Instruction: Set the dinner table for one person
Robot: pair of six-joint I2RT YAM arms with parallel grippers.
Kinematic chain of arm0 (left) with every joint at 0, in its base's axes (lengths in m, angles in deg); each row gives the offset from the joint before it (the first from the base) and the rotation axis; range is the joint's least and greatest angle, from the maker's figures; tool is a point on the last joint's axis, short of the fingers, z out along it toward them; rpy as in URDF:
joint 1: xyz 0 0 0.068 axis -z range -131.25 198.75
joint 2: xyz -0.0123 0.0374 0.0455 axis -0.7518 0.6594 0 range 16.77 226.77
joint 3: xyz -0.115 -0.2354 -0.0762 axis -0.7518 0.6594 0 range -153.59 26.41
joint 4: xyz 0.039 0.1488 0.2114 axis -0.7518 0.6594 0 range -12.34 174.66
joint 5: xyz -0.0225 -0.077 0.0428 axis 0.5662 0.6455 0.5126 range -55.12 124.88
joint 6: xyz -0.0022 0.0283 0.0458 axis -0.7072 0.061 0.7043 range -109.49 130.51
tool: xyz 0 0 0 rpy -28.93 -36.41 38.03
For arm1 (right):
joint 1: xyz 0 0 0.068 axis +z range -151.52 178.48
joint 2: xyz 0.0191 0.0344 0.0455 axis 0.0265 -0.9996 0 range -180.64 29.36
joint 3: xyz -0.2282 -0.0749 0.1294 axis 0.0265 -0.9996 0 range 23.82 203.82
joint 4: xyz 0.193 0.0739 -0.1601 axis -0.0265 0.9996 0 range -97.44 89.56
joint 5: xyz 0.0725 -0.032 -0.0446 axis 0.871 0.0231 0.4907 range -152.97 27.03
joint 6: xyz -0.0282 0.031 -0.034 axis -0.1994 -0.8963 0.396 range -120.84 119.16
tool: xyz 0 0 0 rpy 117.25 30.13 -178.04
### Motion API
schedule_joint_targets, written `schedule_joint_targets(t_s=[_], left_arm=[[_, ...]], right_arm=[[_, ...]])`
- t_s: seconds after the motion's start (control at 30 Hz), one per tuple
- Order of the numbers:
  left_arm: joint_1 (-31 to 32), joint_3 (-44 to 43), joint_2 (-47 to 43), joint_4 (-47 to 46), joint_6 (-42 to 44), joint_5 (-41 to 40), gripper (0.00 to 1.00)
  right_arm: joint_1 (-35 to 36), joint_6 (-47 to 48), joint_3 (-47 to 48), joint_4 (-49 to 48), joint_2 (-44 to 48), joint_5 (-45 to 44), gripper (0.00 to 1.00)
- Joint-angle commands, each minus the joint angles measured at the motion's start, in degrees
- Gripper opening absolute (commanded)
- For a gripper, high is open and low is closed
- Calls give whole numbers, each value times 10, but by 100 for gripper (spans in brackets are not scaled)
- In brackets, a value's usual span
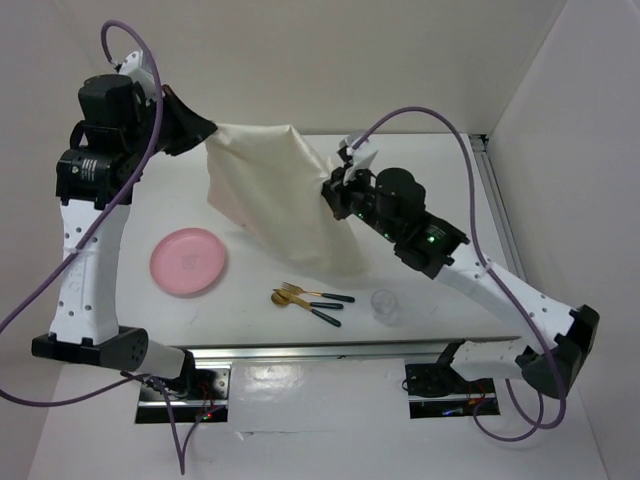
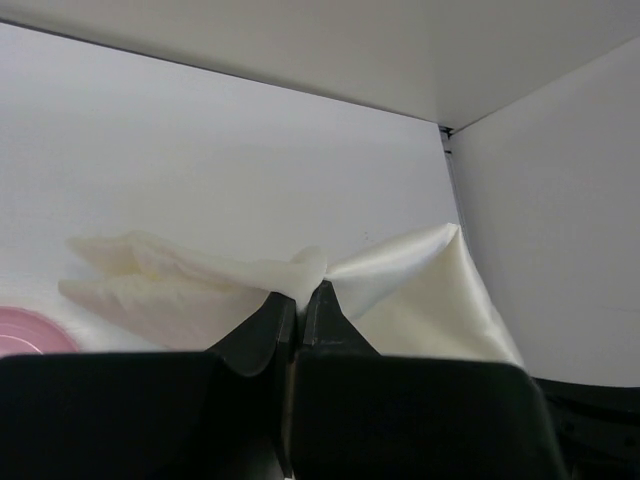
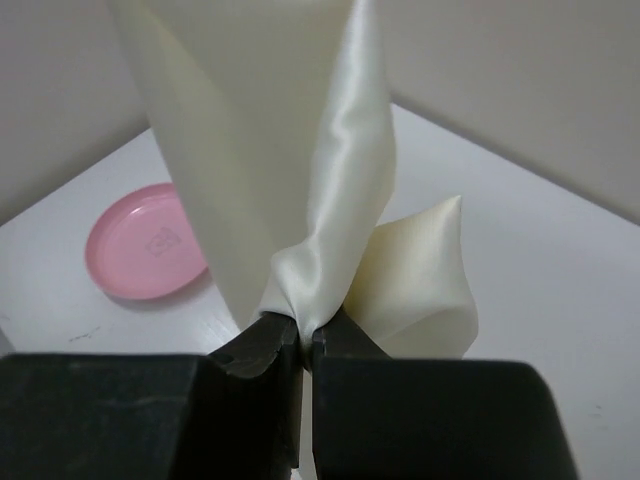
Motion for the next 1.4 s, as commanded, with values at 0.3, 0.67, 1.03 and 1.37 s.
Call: schedule_joint_targets(t_s=[0.3,0.67,1.03,1.37], left_arm=[[-2,61,-70,-74,-68,63,0],[-2,157,-14,-124,-79,-35,0],[3,176,28,-143,-69,-41,0],[3,176,-58,-89,-63,-18,0]], right_arm=[[-21,90,54,82,87,-215,0],[-258,73,19,96,-34,13,0],[-320,21,53,118,-100,104,0],[-308,21,59,218,32,40,0]])
